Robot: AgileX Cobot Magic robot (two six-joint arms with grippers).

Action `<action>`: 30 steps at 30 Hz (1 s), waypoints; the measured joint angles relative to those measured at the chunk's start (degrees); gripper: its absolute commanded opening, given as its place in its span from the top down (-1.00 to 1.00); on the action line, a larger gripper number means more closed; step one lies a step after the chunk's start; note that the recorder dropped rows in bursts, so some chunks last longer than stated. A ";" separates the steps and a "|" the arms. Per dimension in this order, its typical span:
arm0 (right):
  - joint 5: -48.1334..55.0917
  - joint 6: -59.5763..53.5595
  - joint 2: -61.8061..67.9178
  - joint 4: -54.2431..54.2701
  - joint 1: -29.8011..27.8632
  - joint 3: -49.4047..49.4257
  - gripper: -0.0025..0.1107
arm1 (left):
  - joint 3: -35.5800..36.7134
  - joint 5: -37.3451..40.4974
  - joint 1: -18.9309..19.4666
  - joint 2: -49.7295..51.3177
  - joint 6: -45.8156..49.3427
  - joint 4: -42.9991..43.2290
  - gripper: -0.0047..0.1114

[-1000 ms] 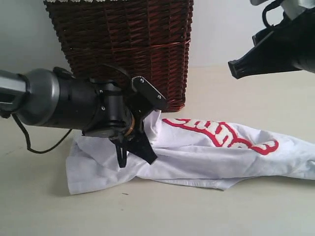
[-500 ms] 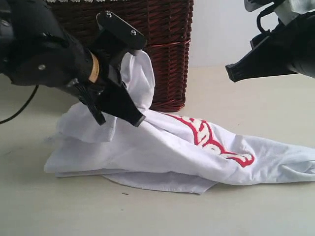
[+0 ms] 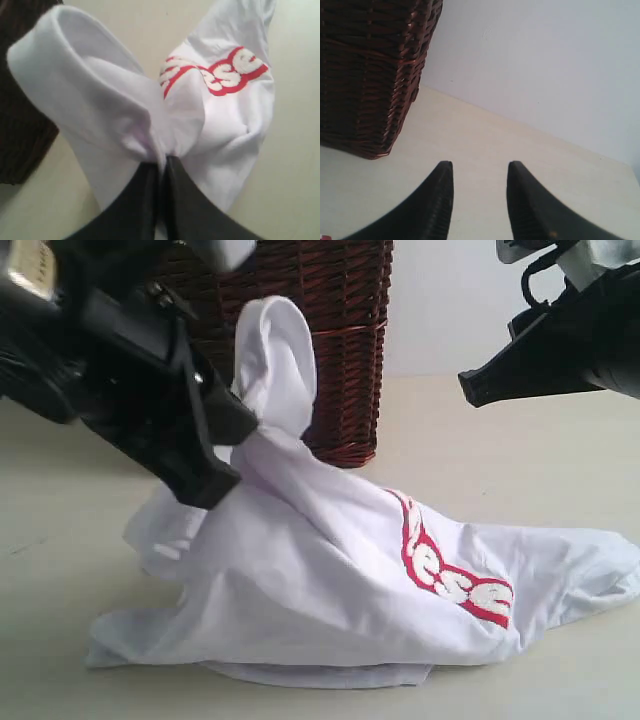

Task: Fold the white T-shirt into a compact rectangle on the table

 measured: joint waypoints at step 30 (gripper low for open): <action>10.69 2.78 0.80 -0.11 0.00 5.53 0.30 | 7.72 3.69 7.00 -2.25 -32.50 38.53 -0.02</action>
